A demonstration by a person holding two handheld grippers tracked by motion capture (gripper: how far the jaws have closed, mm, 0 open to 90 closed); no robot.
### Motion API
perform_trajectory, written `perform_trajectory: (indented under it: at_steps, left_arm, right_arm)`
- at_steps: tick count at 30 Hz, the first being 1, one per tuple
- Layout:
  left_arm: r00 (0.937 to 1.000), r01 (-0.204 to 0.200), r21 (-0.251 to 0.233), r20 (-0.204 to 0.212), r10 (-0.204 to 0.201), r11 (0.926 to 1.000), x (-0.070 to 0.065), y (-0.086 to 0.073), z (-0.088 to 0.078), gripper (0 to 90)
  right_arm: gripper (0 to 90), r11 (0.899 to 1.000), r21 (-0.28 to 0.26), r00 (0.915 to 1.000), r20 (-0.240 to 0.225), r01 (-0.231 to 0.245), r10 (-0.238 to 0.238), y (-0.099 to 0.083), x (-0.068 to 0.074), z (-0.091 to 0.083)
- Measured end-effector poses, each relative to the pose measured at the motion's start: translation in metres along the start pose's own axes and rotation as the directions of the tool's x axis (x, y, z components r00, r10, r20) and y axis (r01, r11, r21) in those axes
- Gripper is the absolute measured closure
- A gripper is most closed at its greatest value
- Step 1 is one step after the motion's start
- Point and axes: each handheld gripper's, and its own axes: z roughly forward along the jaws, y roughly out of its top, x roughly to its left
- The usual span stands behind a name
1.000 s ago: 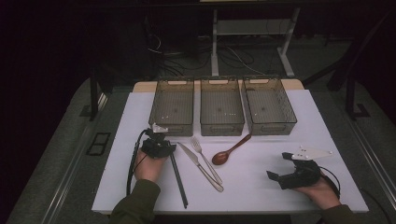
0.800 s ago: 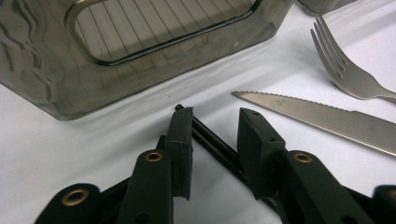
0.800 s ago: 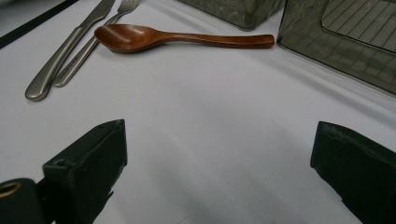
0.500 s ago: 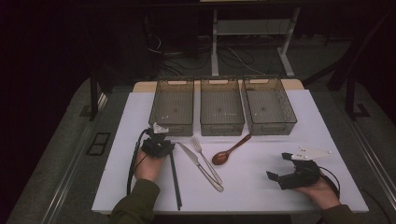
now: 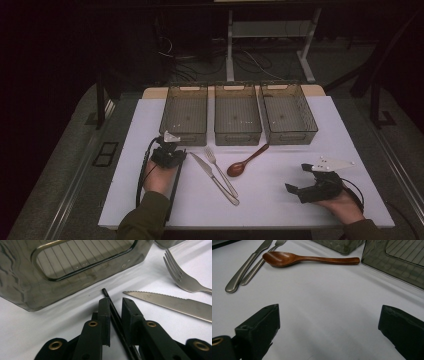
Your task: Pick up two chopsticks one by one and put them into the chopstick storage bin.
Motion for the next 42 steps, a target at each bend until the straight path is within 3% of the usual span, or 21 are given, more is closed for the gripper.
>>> perform_trajectory:
  at_steps: [10,14,27,31,36,38,42]
  left_arm:
    - [0.9987,-0.030,-0.013,0.040,0.031,0.9995,0.005,0.001,0.001,79.6]
    - [0.9967,-0.069,-0.002,0.044,0.069,0.9976,0.006,0.003,0.003,80.4]
    - [0.9942,-0.076,-0.030,0.075,0.078,0.9967,0.008,0.005,0.006,79.8]
    - [0.9941,-0.062,-0.077,0.084,0.068,0.9951,0.007,0.006,-0.006,72.7]
    - [0.9902,-0.046,-0.130,0.125,0.062,0.9905,0.006,-0.002,-0.031,59.4]
    - [0.9874,-0.033,-0.159,0.148,0.057,0.9868,0.008,-0.011,-0.046,56.2]
    - [0.9828,-0.016,-0.180,0.178,0.049,0.9834,0.010,-0.021,-0.058,50.4]
  right_arm:
    - [3.3,1.000,0.001,1.0000,0.000,0.002,-0.002,0.000,0.001,-0.001]
    - [3.3,1.000,0.001,1.0000,0.001,0.004,-0.004,0.000,0.001,-0.001]
    - [3.3,1.000,0.000,0.9999,-0.009,0.014,-0.014,0.000,0.005,-0.001]
    - [3.3,1.000,-0.006,0.9999,-0.009,0.012,-0.012,0.001,0.003,-0.001]
    - [3.3,1.000,-0.007,0.9999,-0.012,0.011,-0.011,0.001,0.003,-0.001]
    - [3.3,1.000,-0.007,0.9998,-0.015,0.012,-0.012,0.001,0.003,-0.001]
    - [3.2,1.000,-0.007,0.9998,-0.015,0.013,-0.013,0.000,0.002,0.000]
